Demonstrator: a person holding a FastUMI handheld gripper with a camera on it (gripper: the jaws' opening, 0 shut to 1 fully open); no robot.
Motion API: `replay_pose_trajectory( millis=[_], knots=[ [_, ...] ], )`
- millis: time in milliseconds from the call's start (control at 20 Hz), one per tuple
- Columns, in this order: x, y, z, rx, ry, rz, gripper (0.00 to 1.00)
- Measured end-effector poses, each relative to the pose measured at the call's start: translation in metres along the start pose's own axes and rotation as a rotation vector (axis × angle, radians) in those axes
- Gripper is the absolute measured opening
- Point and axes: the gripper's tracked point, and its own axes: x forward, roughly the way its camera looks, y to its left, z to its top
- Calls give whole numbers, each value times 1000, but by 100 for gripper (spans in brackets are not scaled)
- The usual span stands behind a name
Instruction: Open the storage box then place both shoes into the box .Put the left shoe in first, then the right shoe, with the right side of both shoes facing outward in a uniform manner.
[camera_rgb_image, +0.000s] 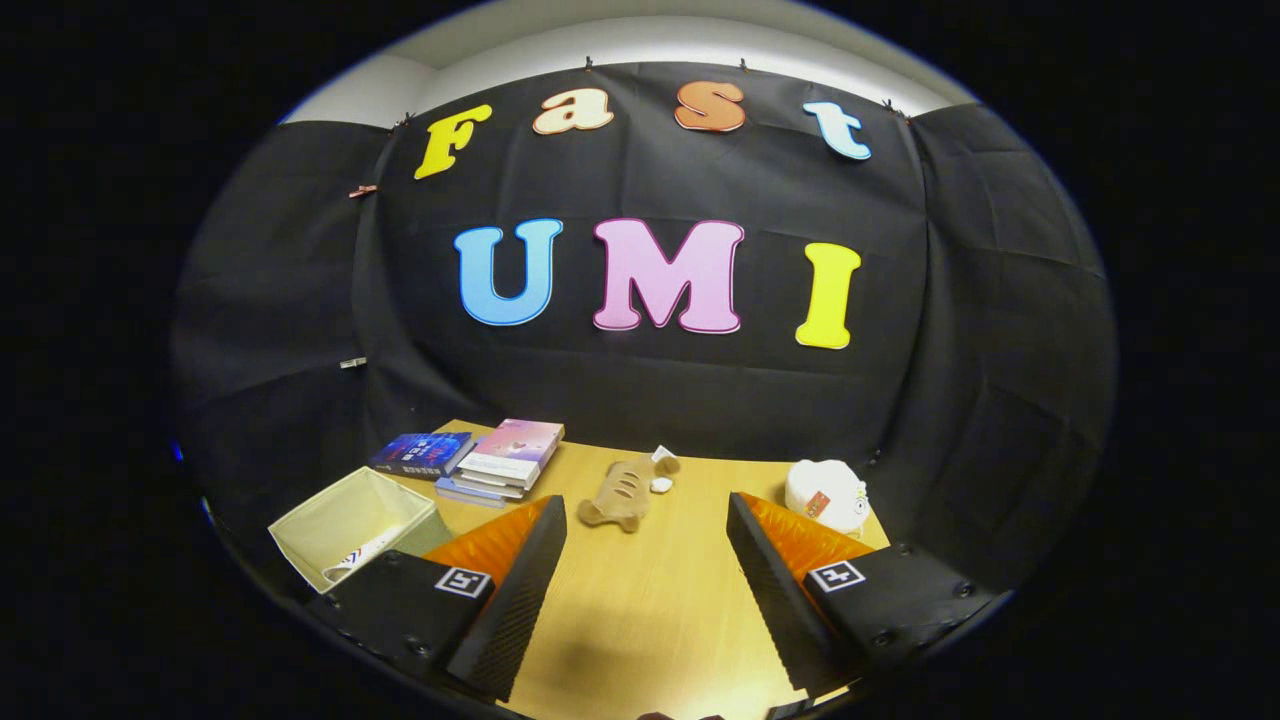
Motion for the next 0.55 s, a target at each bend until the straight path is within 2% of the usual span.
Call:
replay_pose_trajectory(
  millis=[550],
  knots=[
    [-13,-2,-12,16,17,14,99]
  ],
)
